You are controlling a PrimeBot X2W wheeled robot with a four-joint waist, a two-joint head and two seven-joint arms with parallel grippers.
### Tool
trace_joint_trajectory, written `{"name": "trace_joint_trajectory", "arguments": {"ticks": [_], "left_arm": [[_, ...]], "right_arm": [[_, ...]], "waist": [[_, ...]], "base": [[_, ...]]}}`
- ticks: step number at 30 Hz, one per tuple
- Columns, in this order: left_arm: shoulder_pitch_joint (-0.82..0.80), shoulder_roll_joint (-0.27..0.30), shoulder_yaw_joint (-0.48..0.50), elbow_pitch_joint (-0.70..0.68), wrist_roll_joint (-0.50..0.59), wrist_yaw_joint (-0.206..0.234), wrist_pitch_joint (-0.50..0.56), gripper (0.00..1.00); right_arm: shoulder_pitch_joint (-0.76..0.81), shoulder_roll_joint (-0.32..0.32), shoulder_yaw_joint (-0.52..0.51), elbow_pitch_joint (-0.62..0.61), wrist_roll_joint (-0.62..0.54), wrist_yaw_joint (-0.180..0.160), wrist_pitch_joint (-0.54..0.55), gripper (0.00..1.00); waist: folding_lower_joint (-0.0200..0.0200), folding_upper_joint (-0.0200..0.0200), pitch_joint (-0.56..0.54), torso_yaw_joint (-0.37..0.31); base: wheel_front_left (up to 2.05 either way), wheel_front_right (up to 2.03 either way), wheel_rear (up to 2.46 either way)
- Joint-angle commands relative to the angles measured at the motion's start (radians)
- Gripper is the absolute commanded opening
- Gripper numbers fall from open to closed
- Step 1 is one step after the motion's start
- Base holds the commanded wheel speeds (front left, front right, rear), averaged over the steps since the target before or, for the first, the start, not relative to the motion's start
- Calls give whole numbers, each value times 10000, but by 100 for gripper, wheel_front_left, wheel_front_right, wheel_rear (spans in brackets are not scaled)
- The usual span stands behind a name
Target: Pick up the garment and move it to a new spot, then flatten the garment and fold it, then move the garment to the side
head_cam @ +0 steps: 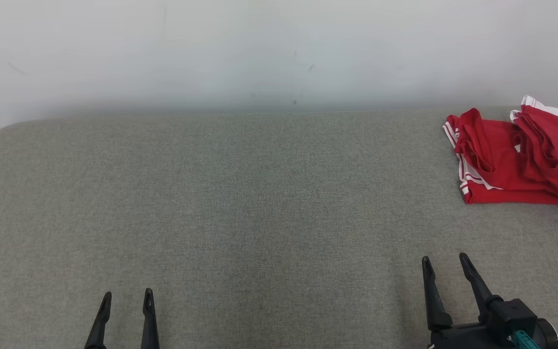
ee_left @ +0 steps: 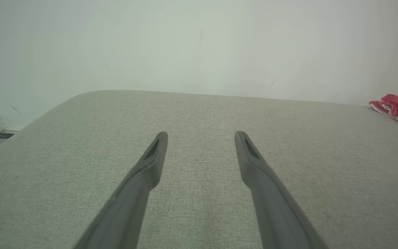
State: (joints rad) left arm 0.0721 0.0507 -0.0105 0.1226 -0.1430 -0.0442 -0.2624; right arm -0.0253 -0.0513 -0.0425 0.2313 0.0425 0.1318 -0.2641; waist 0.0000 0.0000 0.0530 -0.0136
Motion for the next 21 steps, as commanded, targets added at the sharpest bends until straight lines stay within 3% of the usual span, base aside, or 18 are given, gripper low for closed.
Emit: {"name": "trace_joint_trajectory", "arguments": {"ticks": [1, 7, 8, 12, 21], "left_arm": [[82, -8, -7, 25, 80, 6, -15, 100], [76, -10, -54, 23, 169, -49, -15, 100], [19, -4, -71, 39, 160, -62, 0, 0], [104, -17, -102, 378, 105, -88, 15, 0], [91, 0, -24, 250, -1762, -183, 316, 0]], "right_arm": [[-81, 22, 34, 8, -27, -31, -3, 100], [-100, 22, 105, 67, -3, -31, -3, 100], [-45, 2, 94, 102, 1, 0, 0, 0], [109, 8, 97, 437, 63, 0, 35, 0], [11, 8, -71, 368, 1996, -2, 653, 0]], "waist": [[0, 0, 0, -1], [0, 0, -14, 5], [0, 0, -14, 4], [0, 0, -17, 5], [0, 0, -53, 14]], "base": [[0, 0, 0], [0, 0, 0], [0, 0, 0], [0, 0, 0], [0, 0, 0]]}}
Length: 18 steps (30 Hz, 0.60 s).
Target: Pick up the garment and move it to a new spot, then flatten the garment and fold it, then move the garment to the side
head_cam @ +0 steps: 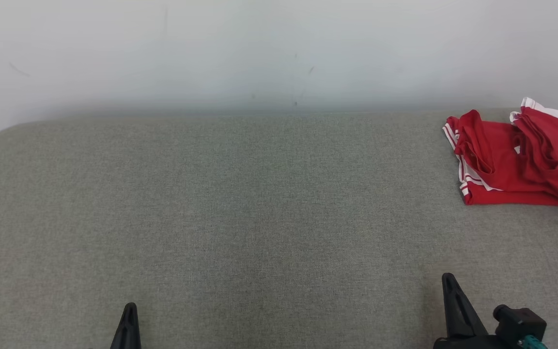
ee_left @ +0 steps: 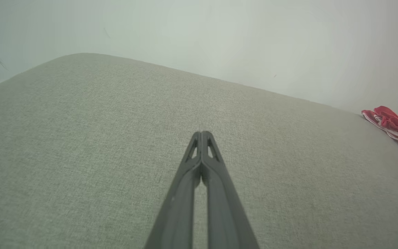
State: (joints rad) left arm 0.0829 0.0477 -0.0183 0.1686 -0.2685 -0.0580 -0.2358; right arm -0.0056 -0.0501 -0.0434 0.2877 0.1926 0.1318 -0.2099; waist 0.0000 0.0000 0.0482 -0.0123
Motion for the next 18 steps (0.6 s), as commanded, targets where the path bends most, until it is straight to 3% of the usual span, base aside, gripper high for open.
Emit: {"name": "trace_joint_trajectory", "arguments": {"ticks": [1, 18], "left_arm": [[-17, 32, 63, -225, -699, -56, 81, 0], [-26, 56, 185, -433, -3519, -209, 540, 0]], "right_arm": [[-191, -4, -76, -209, 698, -2, 171, 0], [-295, -3, -294, -363, 3633, -4, 1070, 0]], "waist": [[0, 0, -9, 3], [0, 0, -73, 20]], "base": [[0, 0, 0], [0, 0, 0]]}}
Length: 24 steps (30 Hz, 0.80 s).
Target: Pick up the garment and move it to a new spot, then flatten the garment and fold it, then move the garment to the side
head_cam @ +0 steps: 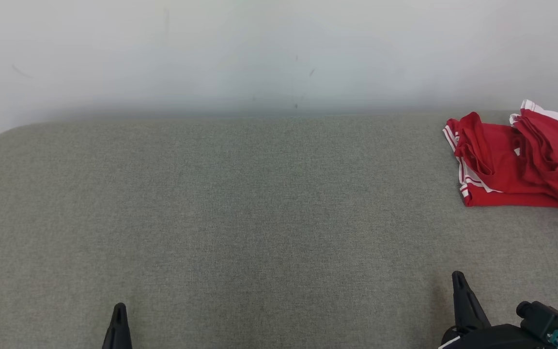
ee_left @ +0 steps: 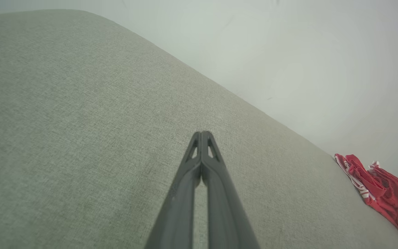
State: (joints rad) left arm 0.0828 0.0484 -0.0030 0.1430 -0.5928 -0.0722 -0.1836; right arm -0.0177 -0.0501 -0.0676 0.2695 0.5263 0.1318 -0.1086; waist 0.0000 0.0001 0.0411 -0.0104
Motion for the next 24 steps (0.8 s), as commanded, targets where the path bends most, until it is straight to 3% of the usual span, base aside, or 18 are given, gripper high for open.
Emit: {"name": "trace_joint_trajectory", "arguments": {"ticks": [1, 24], "left_arm": [[-26, 50, 38, -188, -432, -72, 47, 0], [-43, 68, 192, -423, -3660, -253, 588, 0]], "right_arm": [[-182, -3, -64, -189, 461, -4, 110, 0], [-320, -3, -330, -330, 3820, -8, 1165, 0]], "waist": [[0, -1, -6, 2], [0, -1, -98, 26]], "base": [[0, 0, 0], [0, 0, 0]]}}
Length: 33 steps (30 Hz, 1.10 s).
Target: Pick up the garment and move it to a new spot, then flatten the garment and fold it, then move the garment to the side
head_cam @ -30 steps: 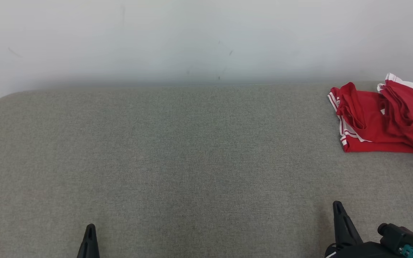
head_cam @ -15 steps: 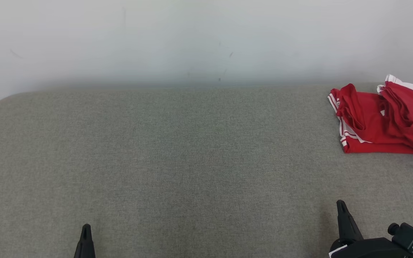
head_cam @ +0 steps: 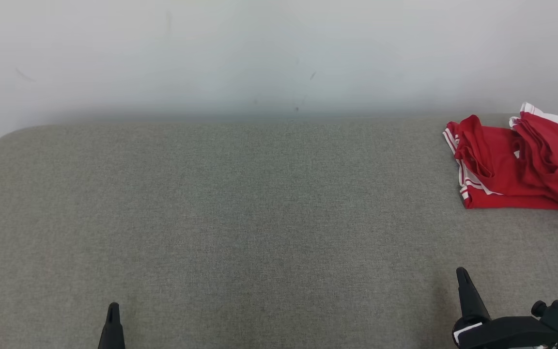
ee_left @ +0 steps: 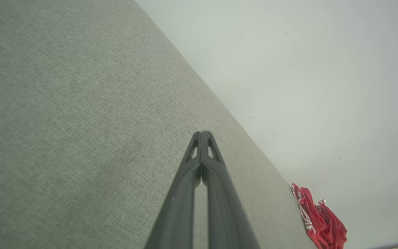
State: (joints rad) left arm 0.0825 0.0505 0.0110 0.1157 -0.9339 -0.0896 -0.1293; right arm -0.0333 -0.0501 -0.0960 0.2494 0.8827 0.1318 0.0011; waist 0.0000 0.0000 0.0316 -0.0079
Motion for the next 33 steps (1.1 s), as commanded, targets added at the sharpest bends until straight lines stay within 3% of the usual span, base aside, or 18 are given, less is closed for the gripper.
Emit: {"name": "trace_joint_trajectory", "arguments": {"ticks": [1, 33], "left_arm": [[-41, 48, 58, -159, -383, -77, 68, 0], [-63, 57, 223, -399, -3771, -261, 649, 0]], "right_arm": [[-168, -3, -57, -134, 390, -8, 106, 0], [-316, -1, -338, -288, 3944, -14, 1232, 0]], "waist": [[0, 0, -7, 2], [0, 0, -135, 36]], "base": [[0, 0, 0], [0, 0, 0]]}}
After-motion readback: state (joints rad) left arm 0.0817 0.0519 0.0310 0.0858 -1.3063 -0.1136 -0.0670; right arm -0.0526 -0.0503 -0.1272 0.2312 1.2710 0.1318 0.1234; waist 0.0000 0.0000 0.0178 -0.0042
